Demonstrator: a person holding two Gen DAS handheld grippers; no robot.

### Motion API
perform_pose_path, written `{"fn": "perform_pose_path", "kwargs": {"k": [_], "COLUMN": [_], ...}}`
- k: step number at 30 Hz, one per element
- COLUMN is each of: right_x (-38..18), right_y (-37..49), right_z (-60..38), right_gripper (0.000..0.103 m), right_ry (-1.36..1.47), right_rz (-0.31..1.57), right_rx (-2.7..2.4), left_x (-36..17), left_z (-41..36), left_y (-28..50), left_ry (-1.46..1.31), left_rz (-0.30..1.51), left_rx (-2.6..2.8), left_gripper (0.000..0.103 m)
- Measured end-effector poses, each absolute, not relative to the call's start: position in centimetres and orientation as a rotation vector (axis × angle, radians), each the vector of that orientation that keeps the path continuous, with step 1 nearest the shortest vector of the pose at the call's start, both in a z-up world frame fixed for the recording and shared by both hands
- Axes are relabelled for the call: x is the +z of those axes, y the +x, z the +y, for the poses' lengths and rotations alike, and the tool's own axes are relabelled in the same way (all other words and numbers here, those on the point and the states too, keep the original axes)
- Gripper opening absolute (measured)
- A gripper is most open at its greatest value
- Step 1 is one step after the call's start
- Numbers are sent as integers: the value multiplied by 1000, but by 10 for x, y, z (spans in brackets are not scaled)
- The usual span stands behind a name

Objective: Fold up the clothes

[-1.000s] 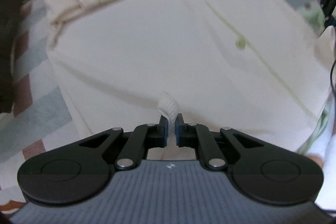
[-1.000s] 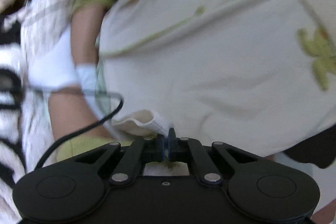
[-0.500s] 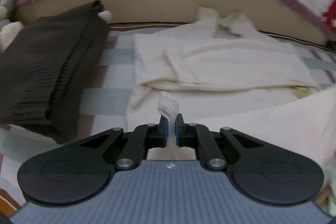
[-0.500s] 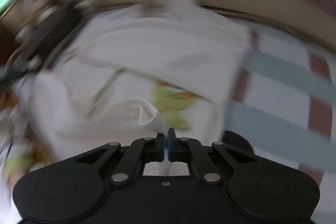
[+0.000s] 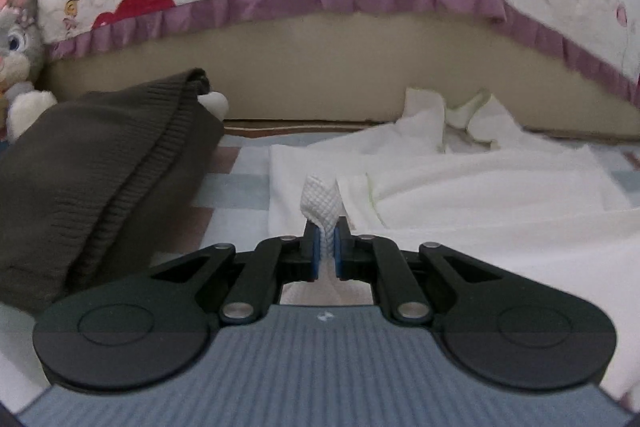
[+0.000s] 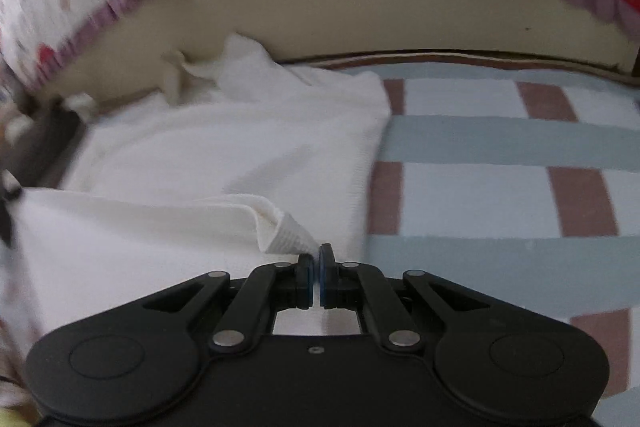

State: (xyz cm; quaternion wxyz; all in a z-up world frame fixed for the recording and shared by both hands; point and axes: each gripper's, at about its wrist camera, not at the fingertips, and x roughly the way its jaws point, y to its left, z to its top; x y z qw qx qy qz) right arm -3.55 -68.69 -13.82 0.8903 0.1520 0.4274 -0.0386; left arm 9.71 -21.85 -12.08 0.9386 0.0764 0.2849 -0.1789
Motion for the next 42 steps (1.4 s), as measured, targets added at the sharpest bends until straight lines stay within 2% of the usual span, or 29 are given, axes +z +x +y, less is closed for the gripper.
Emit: {"fn": "perform_pose_path", "kwargs": {"k": [5,9,11,12,13,14,15,16,18,21,24,29,33,36,38,39,40,42], "right_x": [-133,-153,-162,-162,-161,-153,-145,-137,-120,-97,-86,-96,-107,-126,-142,-150,-155,-158], "right_y": [-30,-19,-17,-18,-20,-22,-25,-28,-34,-36,-20,-6,-20,-26,-29,-29,-26,-19], "right_z": [-679,-672,-668,-667,-666,-665,-664,-662,-660,-654,-633,-605,-641,-689,-710,-716,-718,-716], "right_gripper": [3,3,4,4,16,28,29,29,35,36,38,38,39,39,39,39,39,39], "right_ry": [221,132,80,61,42,45,49,54,62,158,294,196,188,274,329,350,359,367], "right_rz": [824,918,963,965,966,944,920,896,849,792,788,820,836,862,893,912,922,915], "right_rx": [-83,-115,-122,-138,-155,-162,-170,-177,-191,-119,81,101,-59,-156,-182,-185,-177,-134], "left_x": [-143,-176,-180,-176,-171,-163,-157,-151,-142,-149,-158,-175,-186,-188,-186,-185,-182,-176], "left_z": [-234,-242,-244,-244,-242,-237,-228,-220,-202,-184,-192,-211,-228,-235,-240,-242,-244,-247], "left_y": [117,130,130,130,129,127,125,124,123,129,136,145,147,148,145,144,141,136], "left_ry": [191,239,269,285,298,291,249,206,80,-112,-57,22,132,161,183,194,206,227], "left_rz": [665,811,826,823,819,806,805,805,835,916,926,934,913,886,868,859,849,829], "left_rx": [-320,-287,-269,-257,-234,-202,-192,-183,-204,-275,-289,-343,-362,-402,-428,-439,-440,-443], "left_gripper": [8,14,23,37,50,54,57,57,58,61,61,64,67,63,38,13,8,8]}}
